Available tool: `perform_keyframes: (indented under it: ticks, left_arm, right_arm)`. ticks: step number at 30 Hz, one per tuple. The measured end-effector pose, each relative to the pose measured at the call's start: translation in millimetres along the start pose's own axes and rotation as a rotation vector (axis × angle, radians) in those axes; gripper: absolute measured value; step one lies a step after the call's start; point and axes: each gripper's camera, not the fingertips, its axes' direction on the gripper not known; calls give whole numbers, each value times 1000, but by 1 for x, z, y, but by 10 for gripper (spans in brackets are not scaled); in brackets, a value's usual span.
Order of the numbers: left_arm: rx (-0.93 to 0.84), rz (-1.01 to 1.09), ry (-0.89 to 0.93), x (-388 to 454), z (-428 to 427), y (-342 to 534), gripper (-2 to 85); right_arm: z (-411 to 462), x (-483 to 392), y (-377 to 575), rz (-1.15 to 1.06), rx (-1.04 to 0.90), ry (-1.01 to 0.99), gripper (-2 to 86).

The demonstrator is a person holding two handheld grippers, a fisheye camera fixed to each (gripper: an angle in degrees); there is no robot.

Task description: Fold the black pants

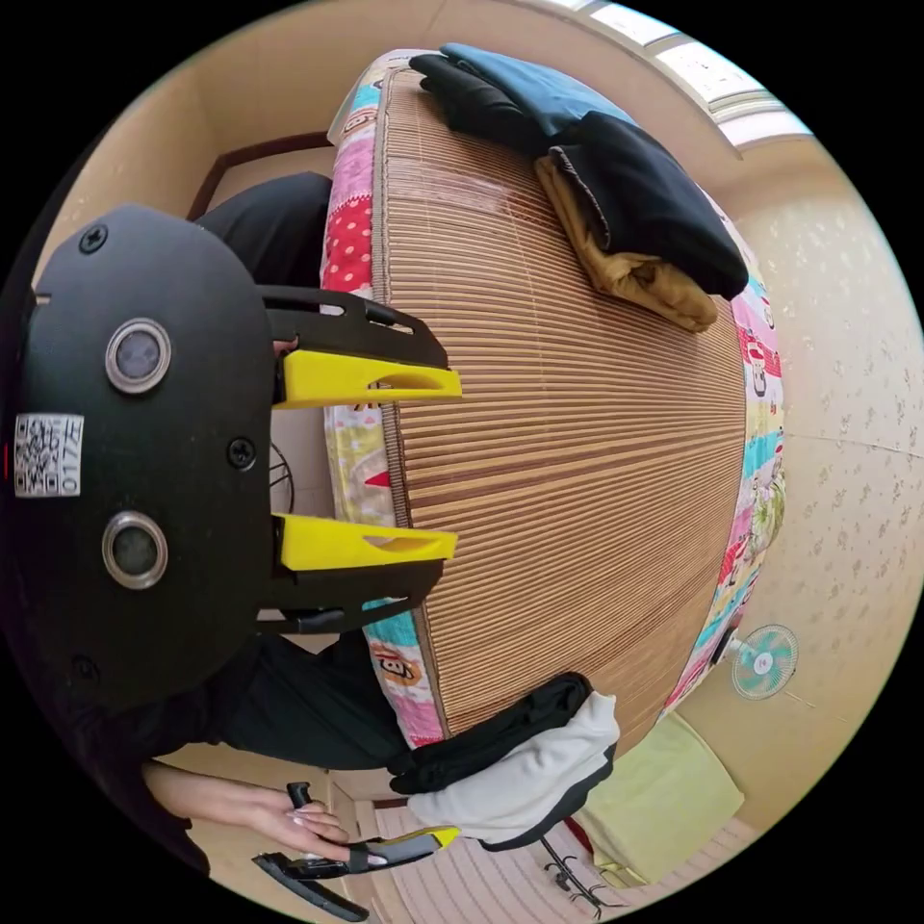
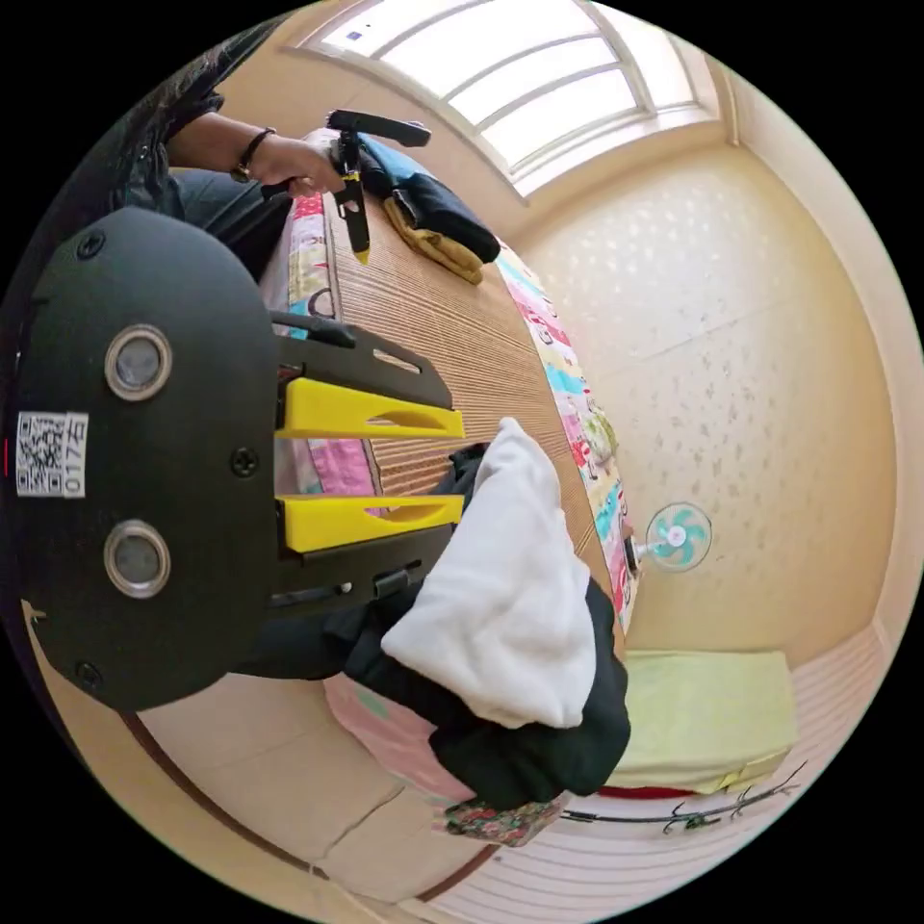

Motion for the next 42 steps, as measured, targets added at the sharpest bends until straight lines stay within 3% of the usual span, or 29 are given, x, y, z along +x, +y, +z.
perform_keyframes:
  ticks: [5,9,14,19,21,24,28,32,37,40,42]
  left_arm:
    - [9,-62,3,-23,-2,3,181]
    - [17,-123,4,-45,-1,9,179]
    - [146,-153,-69,-91,-24,-19,159]
    - [284,-161,-203,-147,-64,-125,167]
    - [260,-180,-252,-169,-54,-169,167]
    - [45,-224,-261,-204,15,-217,150]
    - [124,-175,-312,-169,-3,-203,62]
    - [132,-9,-90,-98,-22,-148,54]
    - [20,234,6,11,1,-63,59]
    - [-30,245,149,37,13,-30,60]
    - [1,237,106,44,14,-17,61]
  right_arm:
    - [120,-122,-38,-209,-311,-301,80]
    - [221,-188,-33,-344,-518,-180,102]
    - [224,-250,2,-546,-348,32,79]
    - [221,-261,7,-581,-349,11,65]
    - [219,-257,3,-553,-359,-21,65]
    - [216,-255,2,-539,-362,-45,64]
    - [209,-255,4,-541,-355,-53,62]
    - [203,-249,3,-527,-354,-74,60]
    - [195,-244,1,-518,-360,-84,60]
    - [191,-239,0,-510,-364,-95,60]
    - [189,-237,0,-507,-366,-99,59]
